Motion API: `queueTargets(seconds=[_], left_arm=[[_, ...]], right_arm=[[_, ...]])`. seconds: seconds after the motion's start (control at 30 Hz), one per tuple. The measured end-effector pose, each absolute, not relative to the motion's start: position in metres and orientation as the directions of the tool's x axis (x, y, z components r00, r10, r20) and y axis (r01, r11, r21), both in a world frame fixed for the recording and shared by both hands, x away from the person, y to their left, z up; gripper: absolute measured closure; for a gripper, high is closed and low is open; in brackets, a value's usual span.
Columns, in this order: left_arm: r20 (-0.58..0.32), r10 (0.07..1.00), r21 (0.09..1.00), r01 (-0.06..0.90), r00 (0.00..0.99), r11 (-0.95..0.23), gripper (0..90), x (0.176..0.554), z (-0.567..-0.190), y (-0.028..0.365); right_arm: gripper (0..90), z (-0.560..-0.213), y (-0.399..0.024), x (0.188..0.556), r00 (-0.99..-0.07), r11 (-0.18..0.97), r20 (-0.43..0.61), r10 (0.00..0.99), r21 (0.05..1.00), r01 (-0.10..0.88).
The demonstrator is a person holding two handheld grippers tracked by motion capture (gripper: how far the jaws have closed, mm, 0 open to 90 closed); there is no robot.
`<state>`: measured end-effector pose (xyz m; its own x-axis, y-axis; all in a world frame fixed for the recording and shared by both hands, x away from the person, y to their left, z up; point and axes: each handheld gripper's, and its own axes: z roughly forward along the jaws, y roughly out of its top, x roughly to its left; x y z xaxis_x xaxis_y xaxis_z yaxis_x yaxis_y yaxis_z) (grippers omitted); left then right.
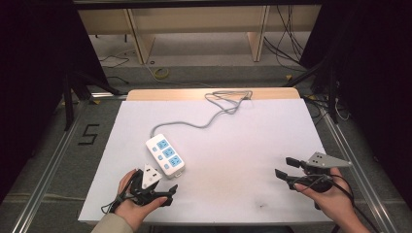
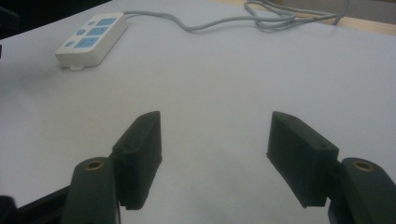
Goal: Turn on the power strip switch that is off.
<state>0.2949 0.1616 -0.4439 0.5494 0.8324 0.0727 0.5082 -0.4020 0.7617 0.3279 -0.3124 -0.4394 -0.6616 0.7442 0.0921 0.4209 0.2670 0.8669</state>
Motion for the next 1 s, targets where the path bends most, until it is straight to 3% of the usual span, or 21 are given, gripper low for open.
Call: queueTargets(seconds=[0.1, 0.2, 0.23, 0.3, 0.33, 0.43, 0.53, 1.0], left_arm=[[0.07, 0.839, 0.764, 0.511, 0.54, -0.393, 19.2, 0.296, -0.443, 0.162], [0.062, 0.852, 0.772, 0.516, 0.519, -0.371, 30.8, 0.296, -0.441, 0.164], [0.069, 0.86, 0.773, 0.518, 0.505, -0.366, 47.0, 0.296, -0.439, 0.164], [0.083, 0.869, 0.779, 0.512, 0.487, -0.361, 60.9, 0.297, -0.437, 0.165], [0.092, 0.867, 0.778, 0.507, 0.49, -0.37, 60.9, 0.297, -0.436, 0.166], [0.089, 0.874, 0.79, 0.5, 0.478, -0.354, 84.0, 0.298, -0.433, 0.167], [0.09, 0.878, 0.796, 0.496, 0.469, -0.347, 89.6, 0.3, -0.43, 0.167], [0.074, 0.895, 0.784, 0.529, 0.439, -0.324, 89.9, 0.317, -0.428, 0.165]], right_arm=[[35.6, -0.439, -0.312, 0.328, -0.661, 0.266, 0.088, 0.745, 0.87, 0.416], [35.7, -0.439, -0.31, 0.328, -0.663, 0.272, 0.085, 0.744, 0.868, 0.416], [35.7, -0.438, -0.31, 0.328, -0.663, 0.271, 0.084, 0.744, 0.869, 0.415], [35.7, -0.439, -0.31, 0.328, -0.663, 0.271, 0.084, 0.744, 0.868, 0.415], [35.7, -0.439, -0.31, 0.328, -0.663, 0.271, 0.084, 0.744, 0.868, 0.415], [35.9, -0.439, -0.311, 0.328, -0.662, 0.271, 0.085, 0.744, 0.868, 0.417], [35.9, -0.439, -0.311, 0.328, -0.661, 0.269, 0.087, 0.746, 0.868, 0.418], [35.9, -0.439, -0.309, 0.328, -0.661, 0.271, 0.084, 0.745, 0.868, 0.416]])
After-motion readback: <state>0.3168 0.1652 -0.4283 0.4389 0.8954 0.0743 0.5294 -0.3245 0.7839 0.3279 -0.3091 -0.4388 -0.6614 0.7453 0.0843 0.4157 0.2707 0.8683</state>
